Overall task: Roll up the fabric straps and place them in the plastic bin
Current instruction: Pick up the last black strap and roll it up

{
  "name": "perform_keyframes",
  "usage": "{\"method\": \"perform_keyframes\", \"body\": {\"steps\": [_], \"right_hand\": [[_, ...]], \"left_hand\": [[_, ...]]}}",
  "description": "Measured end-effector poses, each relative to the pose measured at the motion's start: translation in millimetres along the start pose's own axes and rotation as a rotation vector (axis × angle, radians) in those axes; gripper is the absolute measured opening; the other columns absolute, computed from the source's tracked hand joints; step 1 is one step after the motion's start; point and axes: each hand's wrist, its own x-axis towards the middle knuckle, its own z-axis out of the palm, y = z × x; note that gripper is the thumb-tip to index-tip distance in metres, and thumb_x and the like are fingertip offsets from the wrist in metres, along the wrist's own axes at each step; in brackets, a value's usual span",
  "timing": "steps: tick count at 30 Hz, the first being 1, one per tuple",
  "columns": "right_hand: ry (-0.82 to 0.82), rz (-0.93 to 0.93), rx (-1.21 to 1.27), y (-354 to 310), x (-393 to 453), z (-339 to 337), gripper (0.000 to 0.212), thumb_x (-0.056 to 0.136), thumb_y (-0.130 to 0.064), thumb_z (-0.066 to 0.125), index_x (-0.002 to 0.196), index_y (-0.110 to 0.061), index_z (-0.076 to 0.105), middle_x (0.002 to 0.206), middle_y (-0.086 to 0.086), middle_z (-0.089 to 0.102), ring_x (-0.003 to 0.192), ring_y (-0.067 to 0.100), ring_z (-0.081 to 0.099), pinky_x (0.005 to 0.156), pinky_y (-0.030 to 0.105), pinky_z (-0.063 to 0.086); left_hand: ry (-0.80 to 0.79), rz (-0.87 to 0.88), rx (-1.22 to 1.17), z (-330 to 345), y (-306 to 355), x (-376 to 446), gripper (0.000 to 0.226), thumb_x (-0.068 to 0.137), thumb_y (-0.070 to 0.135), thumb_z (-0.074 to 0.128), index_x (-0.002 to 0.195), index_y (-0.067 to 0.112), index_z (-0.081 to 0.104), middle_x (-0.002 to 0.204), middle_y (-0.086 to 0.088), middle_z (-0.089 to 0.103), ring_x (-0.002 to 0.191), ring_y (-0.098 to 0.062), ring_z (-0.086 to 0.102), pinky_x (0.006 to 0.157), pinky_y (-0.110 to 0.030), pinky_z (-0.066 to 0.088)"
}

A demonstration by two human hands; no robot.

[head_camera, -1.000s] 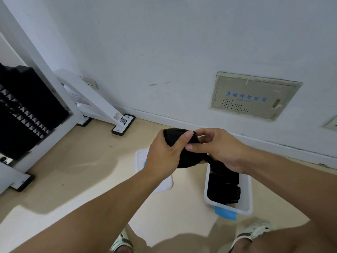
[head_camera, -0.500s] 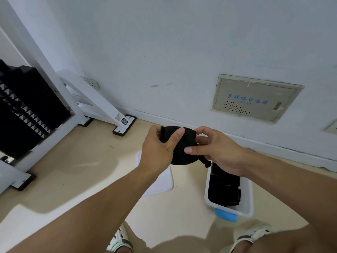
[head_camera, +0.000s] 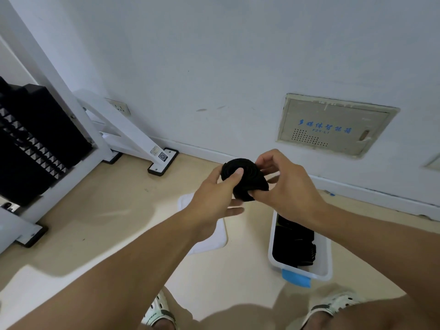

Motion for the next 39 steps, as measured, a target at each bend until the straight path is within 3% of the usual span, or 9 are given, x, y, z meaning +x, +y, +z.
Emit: {"method": "perform_keyframes", "body": {"steps": [5, 9, 12, 14, 16, 19, 25, 29, 39], "right_hand": [[0.118, -0.543, -0.405, 7, -1, 13, 0.051, 0.061, -0.003, 0.082, 0.105, -0.019, 0.063, 0.098, -0.009, 0.067, 0.088, 0.021, 0.059, 0.069, 0.036, 0.052], [0.075, -0.638, -0.379, 15, 5, 16, 0.049, 0.068, 0.006, 0.077, 0.109, -0.019, 0.066, 0.115, -0.01, 0.069, 0.102, 0.019, 0.06, 0.083, 0.036, 0.052], [-0.002, -0.32, -0.053, 7, 2, 10, 0.047, 0.079, 0.008, 0.068, 0.112, -0.025, 0.067, 0.125, -0.015, 0.064, 0.117, 0.005, 0.055, 0.097, 0.023, 0.046], [0.026, 0.036, 0.164, -2, 3, 0, 0.037, 0.089, -0.014, 0.072, 0.12, -0.032, 0.062, 0.127, -0.019, 0.058, 0.118, 0.001, 0.055, 0.099, 0.027, 0.048], [-0.056, 0.378, 0.361, -6, 9, -10, 0.045, 0.087, -0.046, 0.075, 0.128, -0.038, 0.057, 0.135, -0.015, 0.055, 0.119, 0.007, 0.056, 0.1, 0.037, 0.052], [-0.356, 0.7, 0.638, 2, 12, -25, 0.058, 0.081, -0.06, 0.073, 0.13, -0.032, 0.063, 0.137, 0.003, 0.059, 0.12, 0.03, 0.061, 0.095, 0.052, 0.057], [-0.451, 0.783, 0.783, 24, 9, -34, 0.042, 0.087, -0.032, 0.075, 0.123, -0.012, 0.07, 0.134, 0.023, 0.062, 0.119, 0.04, 0.065, 0.097, 0.051, 0.056], [-0.523, 0.834, 0.772, 41, 10, -44, 0.045, 0.081, -0.033, 0.077, 0.12, -0.013, 0.068, 0.122, 0.015, 0.062, 0.119, 0.036, 0.064, 0.098, 0.045, 0.056], [-0.473, 0.918, 0.7, 98, 8, -68, 0.035, 0.084, -0.032, 0.076, 0.116, -0.018, 0.07, 0.1, 0.006, 0.066, 0.091, 0.021, 0.063, 0.073, 0.03, 0.053]], "left_hand": [[0.018, -0.071, -0.326, -1, 6, -1, 0.042, 0.101, 0.047, 0.06, 0.118, 0.009, 0.067, 0.11, -0.017, 0.073, 0.099, -0.04, 0.076, 0.09, -0.05, 0.062], [0.15, -0.025, -0.356, -2, -3, 6, 0.029, 0.103, 0.021, 0.062, 0.128, 0.01, 0.054, 0.11, -0.013, 0.069, 0.091, -0.036, 0.076, 0.084, -0.046, 0.064], [0.27, 0.102, -0.237, -5, -5, 14, 0.021, 0.099, 0.017, 0.064, 0.118, 0.022, 0.057, 0.116, -0.015, 0.07, 0.1, -0.035, 0.074, 0.083, -0.046, 0.064], [0.271, 0.211, -0.088, -5, -6, 14, 0.021, 0.098, 0.016, 0.066, 0.112, 0.028, 0.058, 0.115, -0.01, 0.068, 0.101, -0.032, 0.072, 0.086, -0.049, 0.062], [0.199, 0.282, 0.039, -3, -8, 13, 0.022, 0.098, 0.015, 0.065, 0.111, 0.031, 0.057, 0.111, -0.004, 0.067, 0.099, -0.03, 0.072, 0.086, -0.045, 0.062], [0.054, 0.346, 0.176, 3, -13, 10, 0.022, 0.099, 0.015, 0.064, 0.112, 0.031, 0.057, 0.108, 0.006, 0.067, 0.091, -0.021, 0.071, 0.077, -0.025, 0.058], [-0.032, 0.318, 0.293, 14, -26, 14, 0.021, 0.101, 0.016, 0.063, 0.115, 0.03, 0.056, 0.101, 0.014, 0.066, 0.089, -0.015, 0.069, 0.071, -0.014, 0.053], [-0.087, 0.24, 0.237, 25, -31, 23, 0.012, 0.106, 0.022, 0.055, 0.112, 0.032, 0.058, 0.105, 0.002, 0.068, 0.098, -0.024, 0.069, 0.091, -0.044, 0.06], [-0.149, 0.107, 0.183, 77, -37, 62, 0.014, 0.105, 0.016, 0.055, 0.105, 0.027, 0.063, 0.117, -0.014, 0.068, 0.092, -0.024, 0.066, 0.089, -0.05, 0.059]]}}
